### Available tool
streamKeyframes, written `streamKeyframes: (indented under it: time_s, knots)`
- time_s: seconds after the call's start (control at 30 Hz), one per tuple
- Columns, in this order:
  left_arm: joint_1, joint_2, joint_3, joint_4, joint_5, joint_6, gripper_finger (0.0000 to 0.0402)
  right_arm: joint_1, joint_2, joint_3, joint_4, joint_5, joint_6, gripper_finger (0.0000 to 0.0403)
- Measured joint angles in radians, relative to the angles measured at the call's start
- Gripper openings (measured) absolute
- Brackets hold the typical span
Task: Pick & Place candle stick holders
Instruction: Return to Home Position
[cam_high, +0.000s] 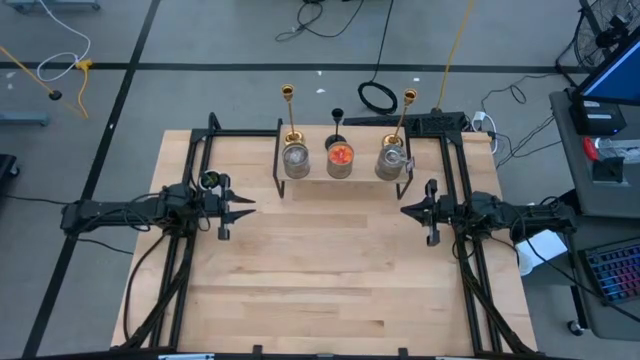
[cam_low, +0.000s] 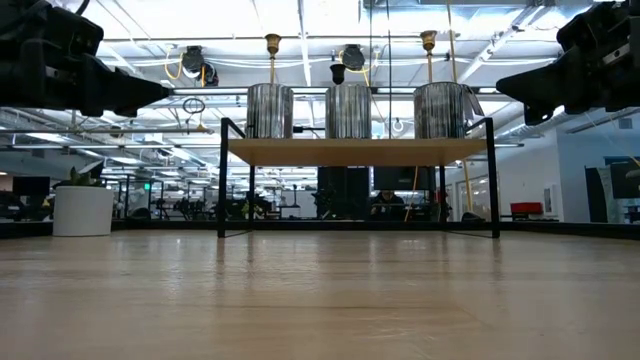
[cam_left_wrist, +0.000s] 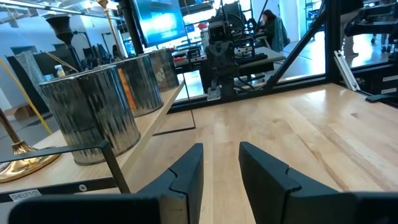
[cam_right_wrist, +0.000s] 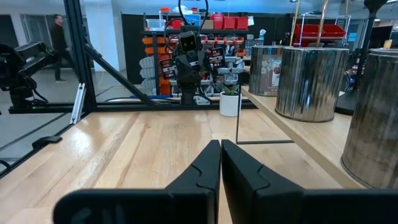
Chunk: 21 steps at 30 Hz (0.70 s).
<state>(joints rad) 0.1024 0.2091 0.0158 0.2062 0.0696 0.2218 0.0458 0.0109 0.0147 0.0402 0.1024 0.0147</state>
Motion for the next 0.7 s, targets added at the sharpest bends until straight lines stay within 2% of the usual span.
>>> streamKeyframes:
  time_s: [0.7]
  knots:
    - [0.0, 0.0, 0.0, 0.0, 0.0, 0.0, 0.0108, 0.0, 0.0, -0.001, 0.0, 0.0, 0.0, 0.0004]
